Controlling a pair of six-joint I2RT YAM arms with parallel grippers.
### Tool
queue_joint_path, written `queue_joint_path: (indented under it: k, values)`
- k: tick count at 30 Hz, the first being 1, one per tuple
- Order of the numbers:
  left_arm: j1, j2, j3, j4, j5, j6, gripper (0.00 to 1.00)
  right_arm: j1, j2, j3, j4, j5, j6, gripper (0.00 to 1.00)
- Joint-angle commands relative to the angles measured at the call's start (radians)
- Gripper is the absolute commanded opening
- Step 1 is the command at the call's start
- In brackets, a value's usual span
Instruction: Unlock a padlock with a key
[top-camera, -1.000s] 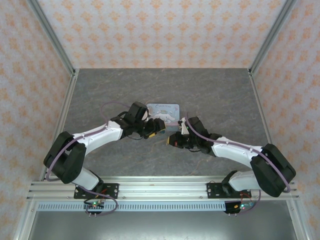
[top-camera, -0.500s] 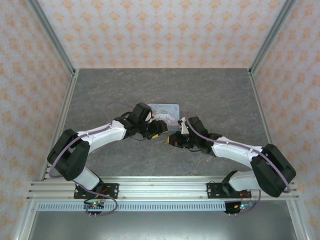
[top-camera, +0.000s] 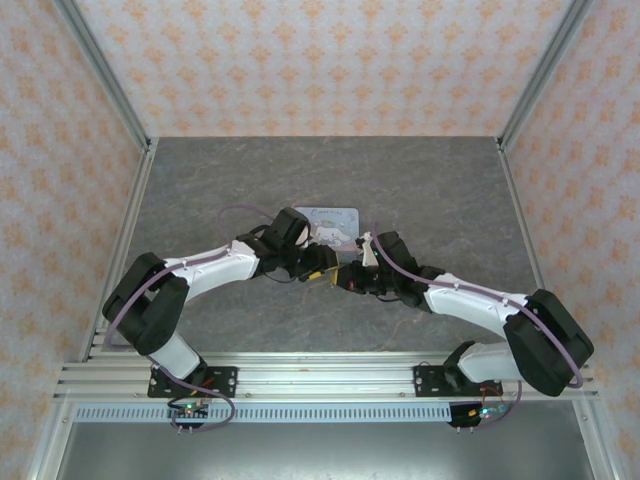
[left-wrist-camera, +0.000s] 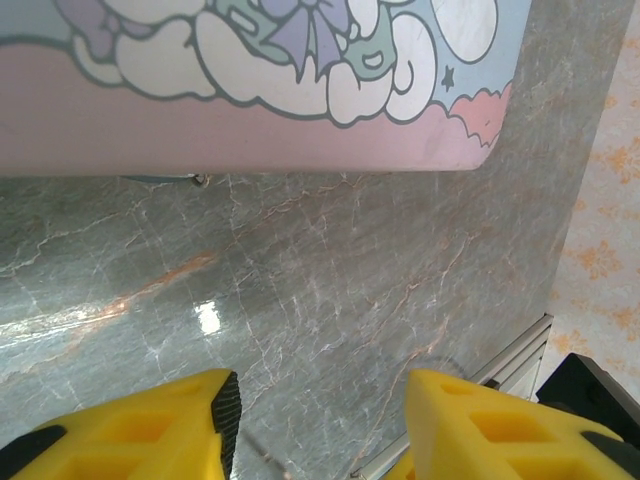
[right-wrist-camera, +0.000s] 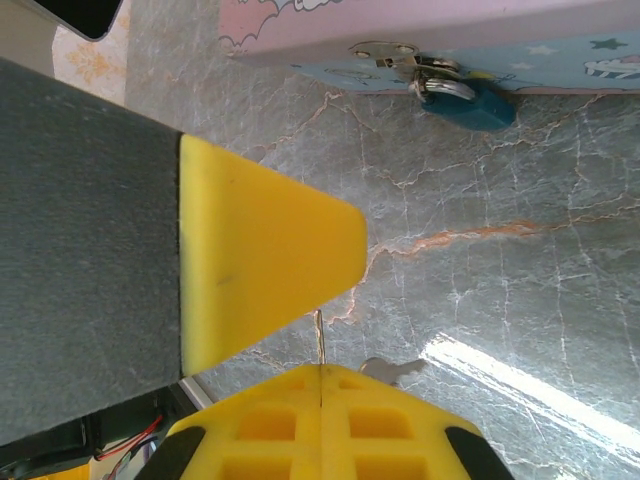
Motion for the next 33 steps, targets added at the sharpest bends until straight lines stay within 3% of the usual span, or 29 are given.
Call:
queue_joint_path:
  k: [1, 13, 29, 33]
  values:
    - [-0.013, 0.008, 0.028, 0.016, -0.002, -0.009, 0.45, -0.005, -0.02, 0.027, 0.034, -0.007, -0.001, 0.0]
    - [-0.028, 0.027, 0.033, 0.016, -0.007, -0.009, 0.34, -0.005, -0.014, 0.03, 0.038, -0.007, 0.001, 0.0]
    - [-0.038, 0.035, 0.043, 0.012, -0.014, -0.01, 0.0, -0.007, -0.014, 0.033, 0.046, 0.01, 0.01, 0.0]
    - [-0.039, 0.029, 0.058, -0.002, -0.038, -0.01, 0.0, -0.035, -0.051, 0.016, 0.057, 0.012, 0.036, 0.14]
